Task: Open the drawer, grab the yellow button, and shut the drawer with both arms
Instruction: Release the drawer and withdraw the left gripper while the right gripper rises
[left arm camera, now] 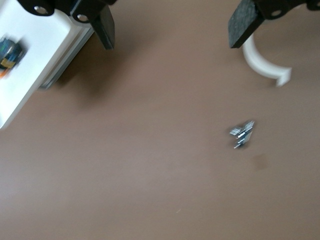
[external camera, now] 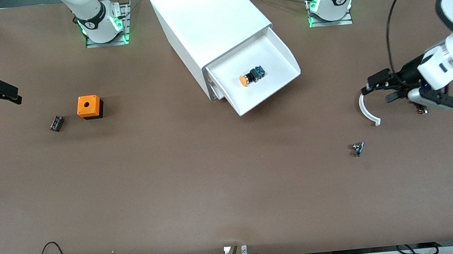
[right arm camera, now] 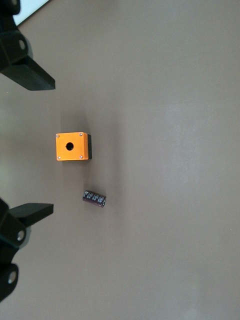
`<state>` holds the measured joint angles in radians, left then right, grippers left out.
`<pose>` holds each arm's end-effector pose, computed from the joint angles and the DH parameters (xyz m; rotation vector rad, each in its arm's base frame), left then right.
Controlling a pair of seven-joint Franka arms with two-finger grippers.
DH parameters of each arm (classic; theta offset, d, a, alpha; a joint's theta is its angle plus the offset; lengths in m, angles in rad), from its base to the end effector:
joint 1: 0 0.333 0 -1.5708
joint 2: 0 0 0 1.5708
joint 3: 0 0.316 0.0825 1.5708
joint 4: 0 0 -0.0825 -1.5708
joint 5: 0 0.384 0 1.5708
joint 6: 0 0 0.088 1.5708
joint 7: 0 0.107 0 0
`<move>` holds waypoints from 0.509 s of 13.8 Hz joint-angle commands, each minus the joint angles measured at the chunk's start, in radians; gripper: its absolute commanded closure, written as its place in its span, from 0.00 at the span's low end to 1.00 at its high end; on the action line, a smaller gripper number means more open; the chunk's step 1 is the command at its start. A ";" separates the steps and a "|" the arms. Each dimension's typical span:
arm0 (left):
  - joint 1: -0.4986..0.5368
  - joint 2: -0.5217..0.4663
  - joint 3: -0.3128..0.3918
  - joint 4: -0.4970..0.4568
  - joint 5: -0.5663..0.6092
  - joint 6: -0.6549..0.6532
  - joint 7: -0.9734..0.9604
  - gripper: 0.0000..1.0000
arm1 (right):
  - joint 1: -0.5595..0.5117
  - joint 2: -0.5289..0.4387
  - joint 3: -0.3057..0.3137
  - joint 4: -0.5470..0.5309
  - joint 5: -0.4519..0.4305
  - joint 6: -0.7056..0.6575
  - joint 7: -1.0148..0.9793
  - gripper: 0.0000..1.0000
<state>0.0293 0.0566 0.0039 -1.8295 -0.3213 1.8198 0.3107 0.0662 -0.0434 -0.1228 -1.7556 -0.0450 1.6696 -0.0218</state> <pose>0.5735 -0.0069 0.4946 2.8141 -0.2643 -0.0171 0.5428 -0.0364 0.5691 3.1029 -0.0453 -0.0689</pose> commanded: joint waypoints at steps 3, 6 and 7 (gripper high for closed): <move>-0.009 -0.052 -0.028 0.163 0.318 -0.249 -0.268 0.00 | 0.024 0.048 0.009 0.001 0.049 0.036 0.000 0.00; -0.006 -0.050 -0.028 0.179 0.379 -0.261 -0.283 0.00 | 0.085 0.085 0.011 0.001 0.070 0.056 -0.013 0.00; -0.006 -0.047 -0.027 0.177 0.392 -0.257 -0.283 0.00 | 0.118 0.091 0.009 0.001 0.070 0.073 -0.013 0.00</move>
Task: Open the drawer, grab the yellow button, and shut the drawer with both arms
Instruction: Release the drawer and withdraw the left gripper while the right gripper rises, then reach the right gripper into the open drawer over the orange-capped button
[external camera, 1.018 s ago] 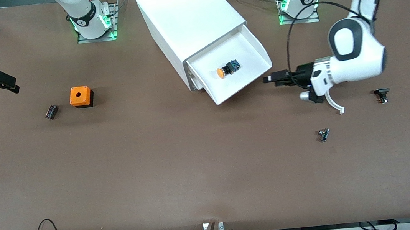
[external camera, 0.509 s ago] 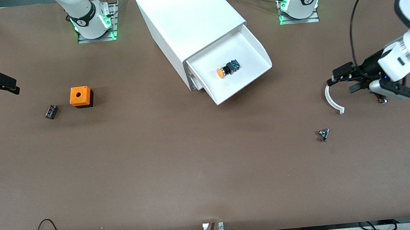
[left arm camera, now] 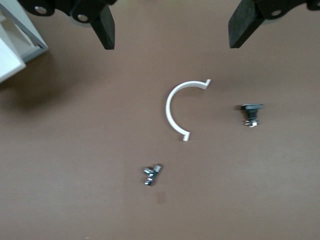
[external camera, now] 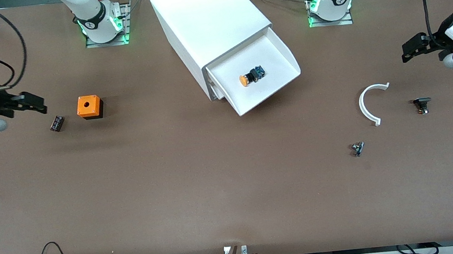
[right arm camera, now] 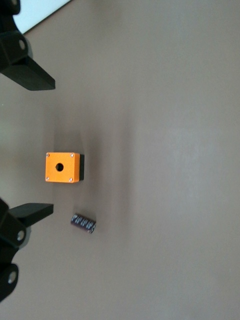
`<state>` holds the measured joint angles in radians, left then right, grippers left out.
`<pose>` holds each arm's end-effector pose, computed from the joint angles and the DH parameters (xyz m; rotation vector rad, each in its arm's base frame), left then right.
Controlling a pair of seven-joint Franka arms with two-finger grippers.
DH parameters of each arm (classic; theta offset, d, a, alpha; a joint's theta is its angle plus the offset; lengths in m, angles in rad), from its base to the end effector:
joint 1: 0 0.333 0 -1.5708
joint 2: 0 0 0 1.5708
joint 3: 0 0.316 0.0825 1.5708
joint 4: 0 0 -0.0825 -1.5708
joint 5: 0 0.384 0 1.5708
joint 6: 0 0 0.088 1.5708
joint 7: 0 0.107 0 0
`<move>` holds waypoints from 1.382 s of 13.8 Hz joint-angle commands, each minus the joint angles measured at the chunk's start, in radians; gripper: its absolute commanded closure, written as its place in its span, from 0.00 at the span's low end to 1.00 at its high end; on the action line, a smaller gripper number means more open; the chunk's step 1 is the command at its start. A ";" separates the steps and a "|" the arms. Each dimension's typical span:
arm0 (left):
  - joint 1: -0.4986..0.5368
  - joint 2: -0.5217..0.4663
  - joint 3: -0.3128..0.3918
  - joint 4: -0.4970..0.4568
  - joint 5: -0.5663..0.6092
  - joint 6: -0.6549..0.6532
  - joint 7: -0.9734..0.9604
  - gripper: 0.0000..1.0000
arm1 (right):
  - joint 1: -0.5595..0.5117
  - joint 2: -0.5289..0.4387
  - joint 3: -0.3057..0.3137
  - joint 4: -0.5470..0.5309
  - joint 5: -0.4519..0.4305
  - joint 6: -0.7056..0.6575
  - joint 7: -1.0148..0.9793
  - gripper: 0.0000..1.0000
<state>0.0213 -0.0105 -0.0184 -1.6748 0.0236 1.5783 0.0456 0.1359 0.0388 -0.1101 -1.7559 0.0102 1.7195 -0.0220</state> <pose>0.5477 0.0041 0.5820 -3.1162 0.0684 0.1350 0.5669 0.0165 0.5276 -3.1329 -0.0718 0.1175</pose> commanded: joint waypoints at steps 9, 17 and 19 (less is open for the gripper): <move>0.002 0.027 -0.005 0.026 0.044 -0.012 -0.013 0.00 | 0.459 0.197 0.029 0.243 0.104 0.086 -0.085 0.00; 0.000 0.058 -0.005 0.072 0.042 -0.012 -0.016 0.00 | 0.493 0.447 0.228 0.525 0.146 0.103 -0.600 0.00; -0.001 0.058 -0.003 0.072 0.042 -0.012 -0.016 0.00 | 0.543 0.506 0.239 0.591 0.134 0.092 -0.647 0.00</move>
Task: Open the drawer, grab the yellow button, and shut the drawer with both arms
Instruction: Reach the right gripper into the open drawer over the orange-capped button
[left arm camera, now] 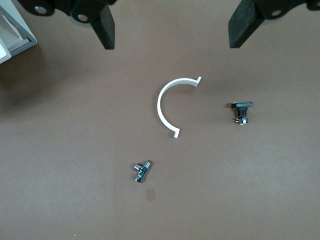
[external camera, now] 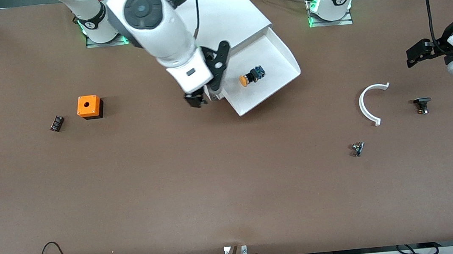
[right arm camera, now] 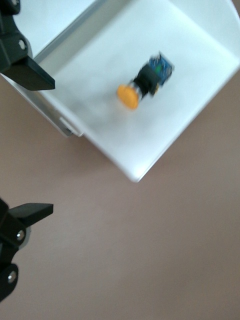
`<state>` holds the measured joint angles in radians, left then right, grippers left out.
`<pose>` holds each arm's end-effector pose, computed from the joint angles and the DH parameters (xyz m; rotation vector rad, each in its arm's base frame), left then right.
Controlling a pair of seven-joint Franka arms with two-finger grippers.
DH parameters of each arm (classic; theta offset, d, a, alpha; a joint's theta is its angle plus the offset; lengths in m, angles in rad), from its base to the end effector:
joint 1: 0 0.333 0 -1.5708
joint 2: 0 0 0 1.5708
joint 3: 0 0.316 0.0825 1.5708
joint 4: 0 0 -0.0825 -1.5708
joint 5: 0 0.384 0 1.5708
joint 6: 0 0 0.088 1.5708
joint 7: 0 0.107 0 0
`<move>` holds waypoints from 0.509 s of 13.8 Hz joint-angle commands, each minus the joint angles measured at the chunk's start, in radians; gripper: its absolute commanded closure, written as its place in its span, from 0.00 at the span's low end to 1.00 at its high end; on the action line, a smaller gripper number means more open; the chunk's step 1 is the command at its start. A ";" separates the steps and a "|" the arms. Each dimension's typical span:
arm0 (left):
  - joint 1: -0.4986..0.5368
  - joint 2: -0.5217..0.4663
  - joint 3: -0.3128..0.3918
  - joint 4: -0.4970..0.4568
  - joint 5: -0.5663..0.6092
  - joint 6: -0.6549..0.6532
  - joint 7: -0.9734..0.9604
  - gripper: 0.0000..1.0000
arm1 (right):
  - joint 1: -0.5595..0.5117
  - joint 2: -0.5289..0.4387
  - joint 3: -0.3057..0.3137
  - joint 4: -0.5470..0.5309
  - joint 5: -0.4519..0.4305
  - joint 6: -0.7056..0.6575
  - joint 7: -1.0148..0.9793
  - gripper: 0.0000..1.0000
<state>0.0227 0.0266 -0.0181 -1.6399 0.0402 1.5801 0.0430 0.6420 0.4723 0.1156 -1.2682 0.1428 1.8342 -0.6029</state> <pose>0.5594 0.0070 0.5780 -3.1004 0.0628 0.1355 0.5178 0.4814 0.4981 -2.3280 -1.7970 -0.1204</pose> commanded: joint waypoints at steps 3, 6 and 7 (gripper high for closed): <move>-0.003 0.021 -0.005 0.037 0.026 -0.014 -0.014 0.00 | 0.135 0.117 0.004 0.130 -0.032 -0.016 -0.066 0.00; -0.001 0.024 -0.005 0.042 0.026 -0.014 -0.014 0.00 | 0.179 0.156 -0.010 0.151 -0.069 -0.012 -0.119 0.00; -0.001 0.024 -0.005 0.042 0.026 -0.014 -0.014 0.00 | 0.180 0.167 -0.008 0.161 -0.068 -0.012 -0.123 0.00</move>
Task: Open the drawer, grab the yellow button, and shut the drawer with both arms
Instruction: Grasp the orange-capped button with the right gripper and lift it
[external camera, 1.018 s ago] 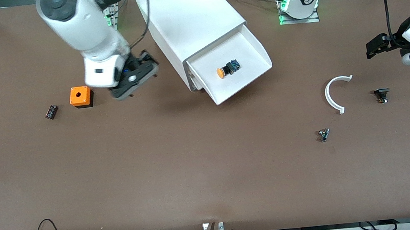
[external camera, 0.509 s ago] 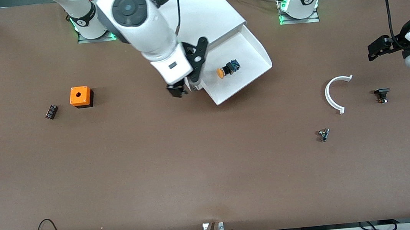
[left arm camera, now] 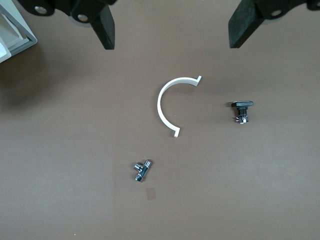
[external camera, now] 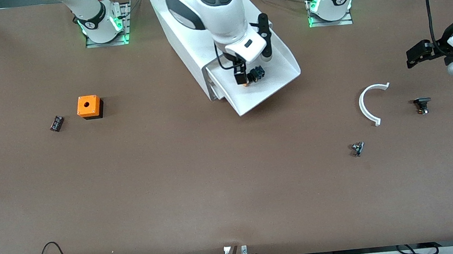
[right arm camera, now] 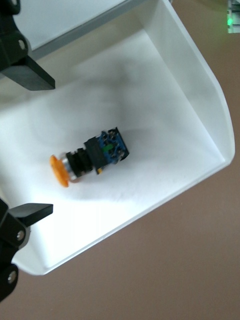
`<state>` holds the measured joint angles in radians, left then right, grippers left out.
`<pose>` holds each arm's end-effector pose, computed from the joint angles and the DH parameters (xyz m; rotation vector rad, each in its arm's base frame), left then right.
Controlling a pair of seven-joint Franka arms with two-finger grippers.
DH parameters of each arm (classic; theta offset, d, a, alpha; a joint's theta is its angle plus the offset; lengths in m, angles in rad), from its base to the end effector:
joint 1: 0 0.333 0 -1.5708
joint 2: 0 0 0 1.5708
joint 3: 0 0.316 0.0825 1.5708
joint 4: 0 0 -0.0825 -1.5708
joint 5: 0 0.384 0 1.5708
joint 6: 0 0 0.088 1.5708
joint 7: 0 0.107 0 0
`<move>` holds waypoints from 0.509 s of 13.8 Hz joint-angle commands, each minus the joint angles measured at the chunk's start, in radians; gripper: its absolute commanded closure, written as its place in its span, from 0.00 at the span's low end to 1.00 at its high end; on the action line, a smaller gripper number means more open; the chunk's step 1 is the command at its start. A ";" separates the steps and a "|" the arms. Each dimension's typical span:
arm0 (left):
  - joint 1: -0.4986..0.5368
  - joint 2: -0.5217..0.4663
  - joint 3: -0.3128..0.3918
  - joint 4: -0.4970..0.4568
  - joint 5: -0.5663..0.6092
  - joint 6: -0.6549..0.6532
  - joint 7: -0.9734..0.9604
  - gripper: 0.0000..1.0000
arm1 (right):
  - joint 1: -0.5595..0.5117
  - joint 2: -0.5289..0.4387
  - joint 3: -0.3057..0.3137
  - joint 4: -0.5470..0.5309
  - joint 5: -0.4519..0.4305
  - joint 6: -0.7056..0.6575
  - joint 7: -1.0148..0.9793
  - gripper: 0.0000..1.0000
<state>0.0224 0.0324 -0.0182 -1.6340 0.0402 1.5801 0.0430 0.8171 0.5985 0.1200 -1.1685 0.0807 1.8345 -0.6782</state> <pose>0.5612 0.0068 0.5775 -3.1005 0.0635 0.1353 0.4479 0.5809 0.4557 -2.1090 -2.1155 -0.0784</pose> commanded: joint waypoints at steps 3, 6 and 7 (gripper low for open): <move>0.001 0.020 -0.005 0.039 0.024 -0.014 -0.014 0.00 | 0.020 0.072 -0.016 0.072 -0.009 -0.006 -0.050 0.00; -0.004 0.024 -0.005 0.039 0.021 -0.014 -0.014 0.00 | 0.040 0.101 -0.036 0.072 -0.010 0.069 -0.050 0.00; -0.004 0.024 -0.006 0.040 0.023 -0.014 -0.014 0.00 | 0.057 0.112 -0.051 0.072 -0.010 0.087 -0.050 0.00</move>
<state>0.0218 0.0376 -0.0184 -1.6301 0.0403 1.5801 0.0429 0.8399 0.6702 0.1031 -1.1417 0.0792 1.8970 -0.7134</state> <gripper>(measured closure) 0.000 0.000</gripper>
